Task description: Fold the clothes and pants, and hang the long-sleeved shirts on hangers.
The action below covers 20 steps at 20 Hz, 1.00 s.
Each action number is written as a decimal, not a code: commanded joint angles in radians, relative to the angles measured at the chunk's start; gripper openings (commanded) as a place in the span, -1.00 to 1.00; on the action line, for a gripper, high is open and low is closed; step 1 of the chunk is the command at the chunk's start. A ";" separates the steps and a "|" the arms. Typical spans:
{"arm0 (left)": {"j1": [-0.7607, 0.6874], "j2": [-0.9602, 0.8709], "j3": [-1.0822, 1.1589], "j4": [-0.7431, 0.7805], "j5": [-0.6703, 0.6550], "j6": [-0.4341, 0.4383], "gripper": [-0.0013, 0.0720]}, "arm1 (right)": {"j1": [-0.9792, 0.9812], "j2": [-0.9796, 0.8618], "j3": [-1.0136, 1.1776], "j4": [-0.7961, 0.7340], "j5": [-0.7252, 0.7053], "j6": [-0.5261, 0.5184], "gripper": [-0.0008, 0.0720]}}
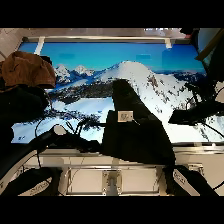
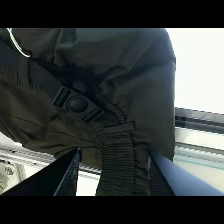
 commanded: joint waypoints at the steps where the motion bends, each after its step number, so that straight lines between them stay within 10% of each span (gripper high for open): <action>1: 0.000 -0.036 -0.001 -0.053 0.000 0.052 0.78 | 0.001 0.001 0.000 0.001 -0.001 0.000 0.23; 14: -0.122 -0.131 0.001 -0.230 0.050 0.066 0.64 | 0.001 0.001 0.001 0.001 0.004 0.000 0.23; 20: -0.122 -0.131 0.014 -0.319 0.115 0.082 -0.94 | 0.001 0.002 0.001 0.002 0.003 0.000 0.23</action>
